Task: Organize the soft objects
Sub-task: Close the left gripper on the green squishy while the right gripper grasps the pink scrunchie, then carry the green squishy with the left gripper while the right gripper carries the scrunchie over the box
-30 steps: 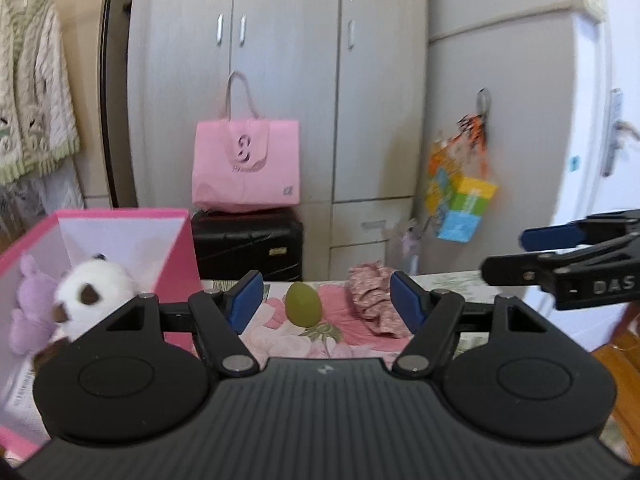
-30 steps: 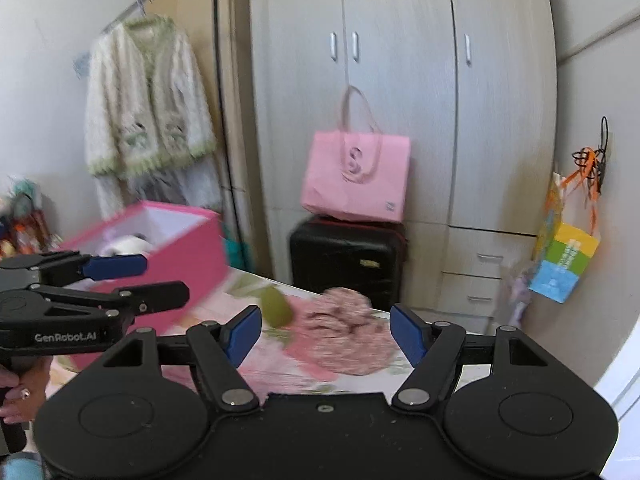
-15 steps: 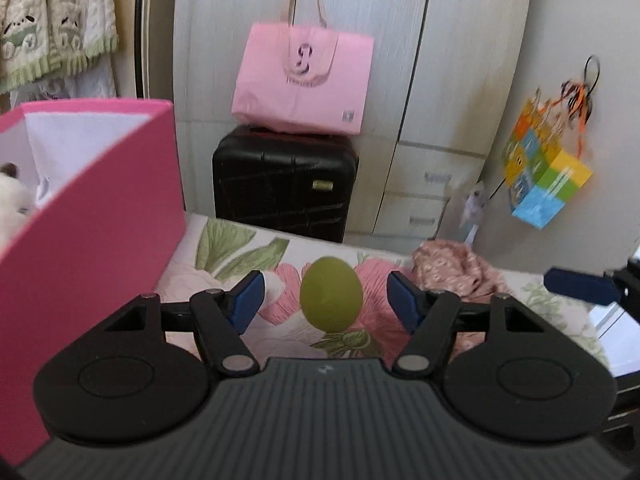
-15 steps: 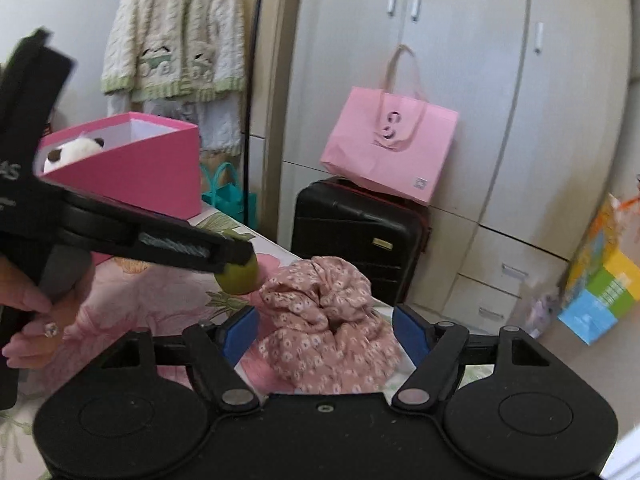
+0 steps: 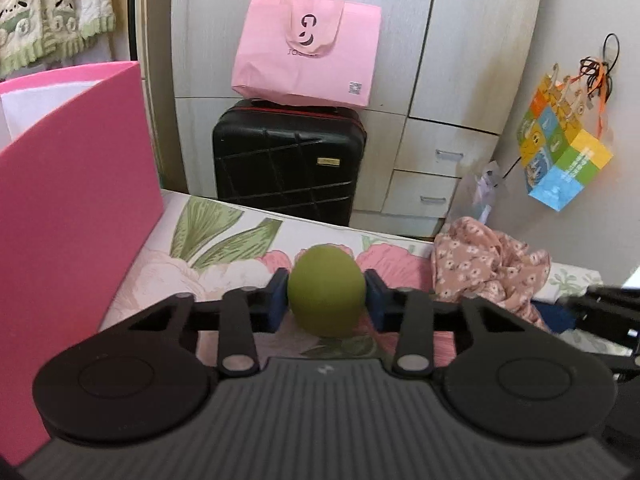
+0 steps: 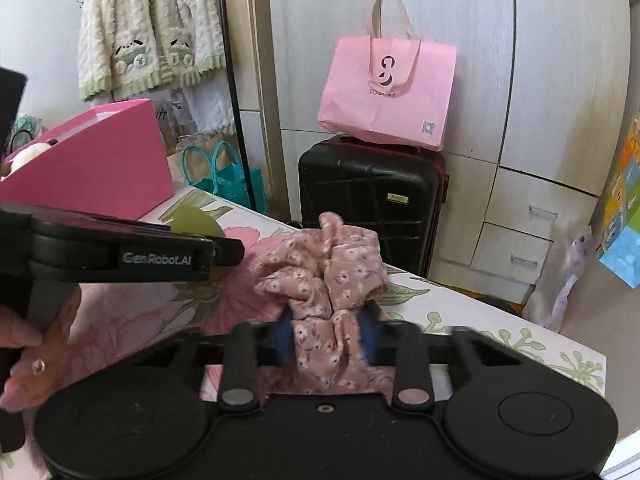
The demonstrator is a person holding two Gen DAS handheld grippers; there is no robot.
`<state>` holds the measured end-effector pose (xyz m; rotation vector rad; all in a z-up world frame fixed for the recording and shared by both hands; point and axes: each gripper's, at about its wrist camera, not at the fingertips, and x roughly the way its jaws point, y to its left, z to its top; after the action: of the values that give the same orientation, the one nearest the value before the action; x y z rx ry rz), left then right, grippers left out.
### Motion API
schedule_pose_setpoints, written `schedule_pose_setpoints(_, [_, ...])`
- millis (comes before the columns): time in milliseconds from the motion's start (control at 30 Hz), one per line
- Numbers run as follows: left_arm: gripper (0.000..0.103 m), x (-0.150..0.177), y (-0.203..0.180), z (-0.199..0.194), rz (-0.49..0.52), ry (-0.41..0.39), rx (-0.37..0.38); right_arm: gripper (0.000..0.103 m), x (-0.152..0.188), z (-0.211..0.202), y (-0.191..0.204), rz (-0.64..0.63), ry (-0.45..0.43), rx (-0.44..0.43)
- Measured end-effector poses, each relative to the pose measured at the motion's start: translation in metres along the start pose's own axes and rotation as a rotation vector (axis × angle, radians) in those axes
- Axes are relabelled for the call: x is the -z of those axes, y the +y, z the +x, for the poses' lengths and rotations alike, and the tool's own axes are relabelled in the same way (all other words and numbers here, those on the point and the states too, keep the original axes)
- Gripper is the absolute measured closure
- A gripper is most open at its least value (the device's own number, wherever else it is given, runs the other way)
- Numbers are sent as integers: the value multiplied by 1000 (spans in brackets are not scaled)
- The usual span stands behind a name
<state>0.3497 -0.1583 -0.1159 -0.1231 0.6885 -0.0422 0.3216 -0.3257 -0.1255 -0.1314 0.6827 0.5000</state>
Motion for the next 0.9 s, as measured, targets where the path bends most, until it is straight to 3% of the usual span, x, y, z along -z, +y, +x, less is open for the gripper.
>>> schedule_pose_setpoints(233, [66, 2, 1, -12, 8, 1, 23, 86, 11, -19, 18, -17, -15, 24])
schedule_pose_setpoints(900, [66, 46, 28, -116, 87, 0, 188, 83, 37, -95, 75, 58, 10, 61])
